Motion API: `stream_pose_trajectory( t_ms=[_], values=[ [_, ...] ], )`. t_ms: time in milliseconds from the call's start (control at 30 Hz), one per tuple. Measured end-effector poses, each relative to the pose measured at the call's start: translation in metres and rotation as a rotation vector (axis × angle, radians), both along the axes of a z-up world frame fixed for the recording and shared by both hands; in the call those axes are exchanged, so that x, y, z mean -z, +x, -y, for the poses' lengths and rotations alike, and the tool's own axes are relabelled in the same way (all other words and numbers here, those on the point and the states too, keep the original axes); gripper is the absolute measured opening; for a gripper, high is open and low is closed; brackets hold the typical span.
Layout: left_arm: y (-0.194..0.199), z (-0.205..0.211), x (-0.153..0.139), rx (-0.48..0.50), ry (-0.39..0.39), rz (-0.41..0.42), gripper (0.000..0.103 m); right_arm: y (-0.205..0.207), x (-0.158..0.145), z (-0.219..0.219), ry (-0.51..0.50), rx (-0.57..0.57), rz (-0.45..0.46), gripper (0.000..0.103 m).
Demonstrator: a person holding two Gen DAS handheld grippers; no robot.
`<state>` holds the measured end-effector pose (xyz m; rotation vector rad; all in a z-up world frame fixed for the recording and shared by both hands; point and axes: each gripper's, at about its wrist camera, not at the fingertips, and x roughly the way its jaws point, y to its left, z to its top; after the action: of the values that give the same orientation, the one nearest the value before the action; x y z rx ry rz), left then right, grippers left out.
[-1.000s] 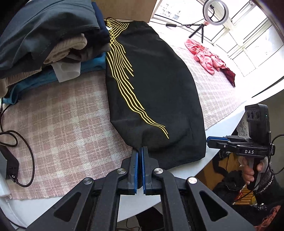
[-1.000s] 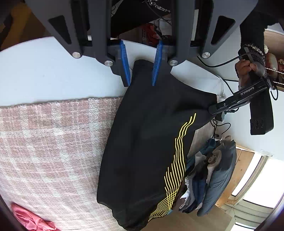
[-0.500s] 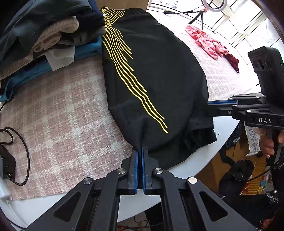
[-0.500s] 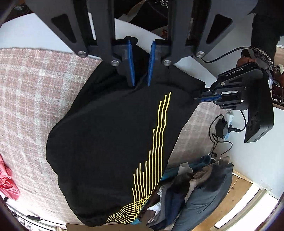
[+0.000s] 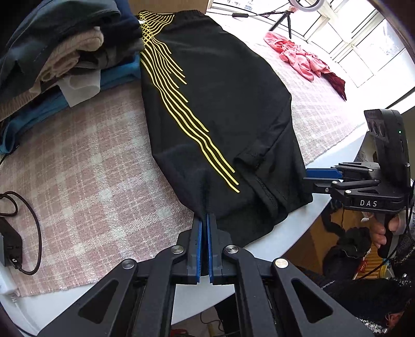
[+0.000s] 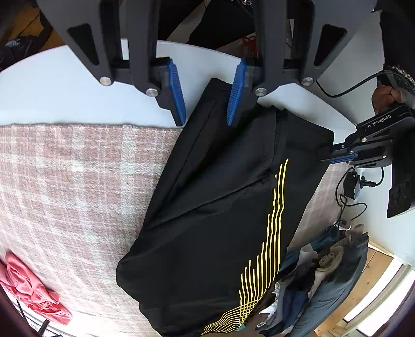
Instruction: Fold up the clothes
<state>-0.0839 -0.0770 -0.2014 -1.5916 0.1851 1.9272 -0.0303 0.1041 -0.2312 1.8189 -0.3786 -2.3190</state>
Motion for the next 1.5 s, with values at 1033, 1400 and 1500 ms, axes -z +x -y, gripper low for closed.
stream_pose_trajectory(
  t_ms=[1033, 1400, 1500],
  values=[
    [0.006, 0.008, -0.003, 0.003, 0.029, -0.003, 0.003, 0.019, -0.049, -0.045, 0.017, 0.011, 0.002, 0.028],
    [0.006, 0.008, -0.002, 0.012, 0.014, 0.009, 0.003, 0.023, -0.002, -0.031, -0.126, 0.063, 0.039, 0.033],
    [0.006, 0.008, 0.0, 0.015, 0.011, 0.014, 0.003, 0.023, -0.006, -0.035, -0.154, 0.095, 0.037, 0.038]
  ],
)
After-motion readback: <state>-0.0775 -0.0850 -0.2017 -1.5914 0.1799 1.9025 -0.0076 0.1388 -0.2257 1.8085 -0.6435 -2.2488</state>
